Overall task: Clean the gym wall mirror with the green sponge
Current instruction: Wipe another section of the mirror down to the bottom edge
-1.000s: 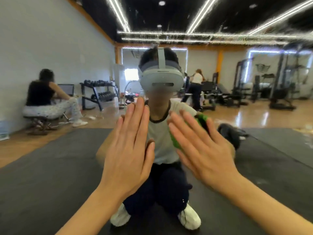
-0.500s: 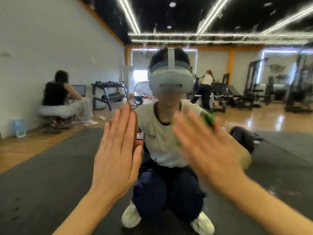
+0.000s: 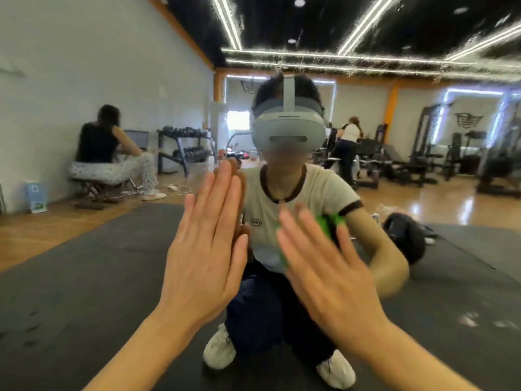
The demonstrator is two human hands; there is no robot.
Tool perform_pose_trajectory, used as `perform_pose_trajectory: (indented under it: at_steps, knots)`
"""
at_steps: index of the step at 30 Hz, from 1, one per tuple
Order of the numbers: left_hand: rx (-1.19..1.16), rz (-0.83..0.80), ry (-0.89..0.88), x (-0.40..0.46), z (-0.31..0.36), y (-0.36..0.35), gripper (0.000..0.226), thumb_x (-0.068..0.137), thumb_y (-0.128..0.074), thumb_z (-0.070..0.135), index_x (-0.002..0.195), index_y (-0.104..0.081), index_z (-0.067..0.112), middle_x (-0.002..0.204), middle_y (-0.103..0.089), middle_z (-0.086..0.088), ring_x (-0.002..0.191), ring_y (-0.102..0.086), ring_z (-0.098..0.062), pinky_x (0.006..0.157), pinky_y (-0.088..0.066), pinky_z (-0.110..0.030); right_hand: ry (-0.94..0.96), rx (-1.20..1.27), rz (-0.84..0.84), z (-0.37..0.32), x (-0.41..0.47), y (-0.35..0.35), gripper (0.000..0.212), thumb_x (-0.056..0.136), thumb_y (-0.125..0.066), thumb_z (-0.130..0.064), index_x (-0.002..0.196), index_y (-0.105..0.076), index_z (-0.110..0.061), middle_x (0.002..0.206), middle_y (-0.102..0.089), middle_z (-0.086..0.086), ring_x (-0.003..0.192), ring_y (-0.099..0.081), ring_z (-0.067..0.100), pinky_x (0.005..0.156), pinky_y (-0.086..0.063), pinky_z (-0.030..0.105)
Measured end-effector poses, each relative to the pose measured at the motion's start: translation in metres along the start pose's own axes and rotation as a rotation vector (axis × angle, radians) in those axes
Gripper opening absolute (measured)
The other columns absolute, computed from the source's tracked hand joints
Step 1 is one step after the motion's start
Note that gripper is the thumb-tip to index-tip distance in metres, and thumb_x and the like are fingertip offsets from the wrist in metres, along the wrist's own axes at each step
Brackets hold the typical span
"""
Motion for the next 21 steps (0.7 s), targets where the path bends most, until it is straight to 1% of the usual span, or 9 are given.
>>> perform_pose_trajectory:
  at_steps: [3, 5, 7, 8, 12, 14, 16, 19, 21]
  knots:
    - [0.014, 0.043, 0.086, -0.003, -0.016, 0.008, 0.070, 0.102, -0.037, 0.023, 0.161, -0.002, 0.007, 0.168, 0.004, -0.001, 0.157, 0.006, -0.020, 0.127, 0.006, -0.034, -0.177, 0.134, 0.183, 0.020, 0.091, 0.007, 0.048, 0.105, -0.047, -0.017, 0.148, -0.040, 0.002, 0.156, -0.037, 0.020, 0.147, -0.030, 0.034, 0.123, -0.008, 0.049]
    - [0.031, 0.045, 0.110, -0.005, -0.025, 0.010, 0.070, 0.103, -0.036, 0.025, 0.161, -0.001, 0.007, 0.168, 0.008, 0.001, 0.157, 0.006, -0.020, 0.127, 0.006, -0.034, -0.081, 0.054, 0.182, 0.033, 0.113, 0.007, 0.044, 0.105, -0.049, -0.015, 0.146, -0.046, 0.003, 0.153, -0.043, 0.020, 0.144, -0.037, 0.037, 0.122, -0.013, 0.051]
    - [0.047, 0.043, 0.110, -0.005, -0.031, 0.010, 0.070, 0.104, -0.035, 0.027, 0.161, -0.001, 0.007, 0.169, 0.010, 0.002, 0.157, 0.006, -0.020, 0.127, 0.005, -0.034, 0.008, -0.023, 0.130, 0.055, 0.093, 0.012, 0.044, 0.108, -0.046, -0.017, 0.148, -0.042, 0.002, 0.154, -0.041, 0.020, 0.146, -0.035, 0.035, 0.123, -0.013, 0.049]
    - [0.056, 0.044, 0.109, -0.005, -0.032, 0.009, 0.070, 0.104, -0.034, 0.028, 0.161, -0.001, 0.006, 0.169, 0.010, 0.002, 0.157, 0.006, -0.020, 0.127, 0.005, -0.034, -0.017, -0.032, 0.103, 0.068, 0.074, 0.019, 0.045, 0.109, -0.043, -0.020, 0.149, -0.039, 0.001, 0.155, -0.039, 0.021, 0.147, -0.032, 0.034, 0.124, -0.010, 0.048]
    - [0.063, 0.064, 0.114, -0.004, -0.032, 0.003, 0.067, 0.104, -0.032, 0.029, 0.160, -0.005, 0.003, 0.168, 0.002, -0.004, 0.157, 0.005, -0.019, 0.127, 0.005, -0.033, -0.369, 0.097, 0.051, 0.088, 0.016, 0.042, 0.050, 0.108, -0.031, -0.026, 0.149, -0.030, 0.003, 0.156, -0.031, 0.022, 0.153, -0.011, 0.024, 0.124, 0.009, 0.035]
    - [0.062, 0.067, 0.121, -0.004, -0.032, 0.002, 0.066, 0.104, -0.032, 0.029, 0.159, -0.008, 0.001, 0.167, -0.001, -0.005, 0.157, 0.005, -0.019, 0.127, 0.004, -0.034, -0.444, 0.076, 0.100, 0.069, 0.030, 0.034, 0.052, 0.104, -0.036, -0.020, 0.149, -0.029, 0.005, 0.156, -0.031, 0.025, 0.150, -0.015, 0.032, 0.123, 0.012, 0.034]
    - [0.052, 0.069, 0.120, -0.005, -0.033, 0.002, 0.067, 0.104, -0.033, 0.029, 0.159, -0.009, 0.001, 0.168, -0.001, -0.005, 0.157, 0.005, -0.019, 0.127, 0.004, -0.034, -0.383, 0.026, 0.124, 0.034, 0.066, 0.015, 0.054, 0.102, -0.041, -0.017, 0.151, -0.030, 0.004, 0.157, -0.032, 0.026, 0.147, -0.020, 0.037, 0.124, 0.009, 0.039]
    - [0.036, 0.058, 0.121, -0.004, -0.033, 0.005, 0.069, 0.103, -0.034, 0.029, 0.160, -0.003, 0.005, 0.168, 0.003, -0.001, 0.157, 0.006, -0.017, 0.127, 0.005, -0.033, -0.182, 0.014, 0.112, -0.022, 0.121, -0.013, 0.051, 0.105, -0.042, -0.016, 0.153, -0.033, 0.000, 0.160, -0.033, 0.019, 0.150, -0.025, 0.033, 0.125, 0.000, 0.044]
    - [0.019, 0.047, 0.121, -0.003, -0.033, 0.007, 0.069, 0.104, -0.033, 0.031, 0.160, 0.001, 0.009, 0.168, 0.007, 0.003, 0.157, 0.007, -0.016, 0.126, 0.006, -0.031, -0.043, 0.008, 0.093, -0.033, 0.134, -0.016, 0.051, 0.106, -0.041, -0.016, 0.154, -0.032, -0.002, 0.161, -0.031, 0.016, 0.151, -0.025, 0.029, 0.125, -0.003, 0.044]
Point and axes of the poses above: each hand's wrist, its own x-axis towards the middle knuckle, its own y-axis out of the back of the hand, z = x × y, the point moved 1 cm from there along x, towards the middle knuckle
